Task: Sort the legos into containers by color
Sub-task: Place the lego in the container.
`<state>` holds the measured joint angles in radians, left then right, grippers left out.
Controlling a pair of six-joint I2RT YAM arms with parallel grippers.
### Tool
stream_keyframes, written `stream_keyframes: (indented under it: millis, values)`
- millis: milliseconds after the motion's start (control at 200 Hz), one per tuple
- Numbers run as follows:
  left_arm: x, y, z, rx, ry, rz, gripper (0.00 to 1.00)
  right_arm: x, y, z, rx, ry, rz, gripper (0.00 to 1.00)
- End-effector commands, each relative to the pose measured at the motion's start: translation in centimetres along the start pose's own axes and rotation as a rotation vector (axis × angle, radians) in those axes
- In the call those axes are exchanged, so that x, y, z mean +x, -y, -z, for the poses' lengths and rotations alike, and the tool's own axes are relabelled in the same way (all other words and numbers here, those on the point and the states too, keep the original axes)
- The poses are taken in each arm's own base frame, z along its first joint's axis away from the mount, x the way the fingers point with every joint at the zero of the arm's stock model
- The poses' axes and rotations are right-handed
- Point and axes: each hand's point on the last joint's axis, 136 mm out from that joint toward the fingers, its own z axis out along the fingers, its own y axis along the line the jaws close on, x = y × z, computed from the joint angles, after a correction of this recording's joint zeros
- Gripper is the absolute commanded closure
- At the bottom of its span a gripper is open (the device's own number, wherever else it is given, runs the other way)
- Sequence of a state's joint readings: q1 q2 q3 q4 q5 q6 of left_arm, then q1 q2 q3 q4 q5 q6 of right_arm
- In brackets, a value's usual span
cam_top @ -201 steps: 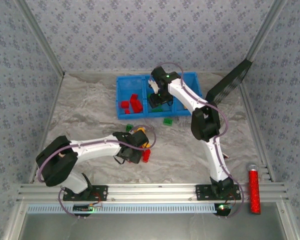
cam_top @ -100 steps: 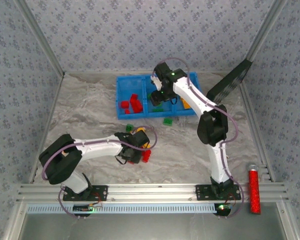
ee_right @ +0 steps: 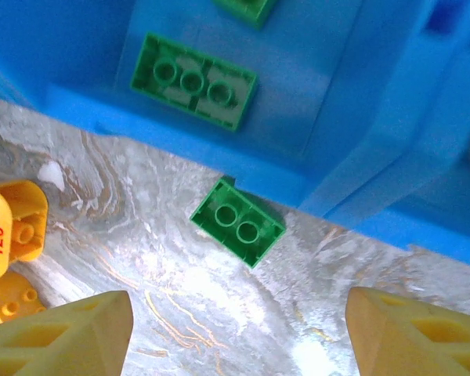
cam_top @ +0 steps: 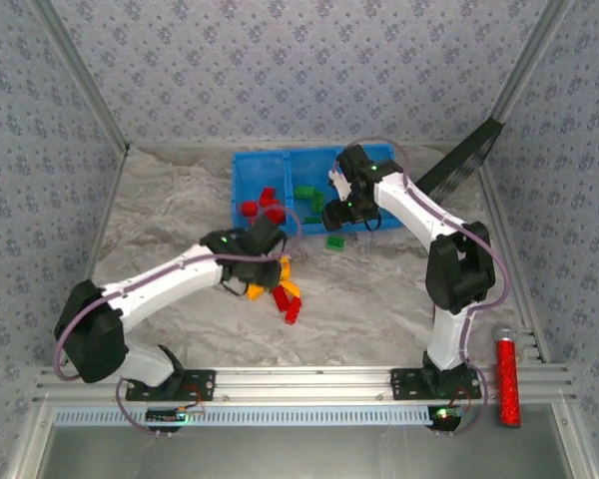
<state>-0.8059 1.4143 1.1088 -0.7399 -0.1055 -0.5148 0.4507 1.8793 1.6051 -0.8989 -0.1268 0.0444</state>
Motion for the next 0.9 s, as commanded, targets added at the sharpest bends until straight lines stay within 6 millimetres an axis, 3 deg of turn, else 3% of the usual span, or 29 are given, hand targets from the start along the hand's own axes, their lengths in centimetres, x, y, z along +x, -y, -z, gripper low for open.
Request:
stream_keyframes:
  millis: [0,155,380,630,895]
  values:
    - [-4.1,-1.5,1.8,-0.023,0.086,-0.041,0.73,-0.4,-1.0,-0.2,-0.07,0.039,0.042,0.21]
    - [-9.0,-4.4,0.8,-0.073,0.126,0.012,0.74,0.0,-1.3,-1.6,-0.059,0.016,0.099,0.13]
    - [-14.4,-6.3,-2.8,-0.076,0.13,0.035,0.74,1.6,-1.3,-4.2,-0.016,-0.056,0.177,0.12]
    - [-17.3,-7.9,-8.2,-0.082,0.073,0.058,0.74,3.3,-1.2,-5.7,0.012,-0.104,0.193,0.12]
    - [-19.1,-8.5,-11.5,-0.082,0.048,0.065,0.75,3.4,0.2,-8.1,0.108,-0.12,0.218,0.13]
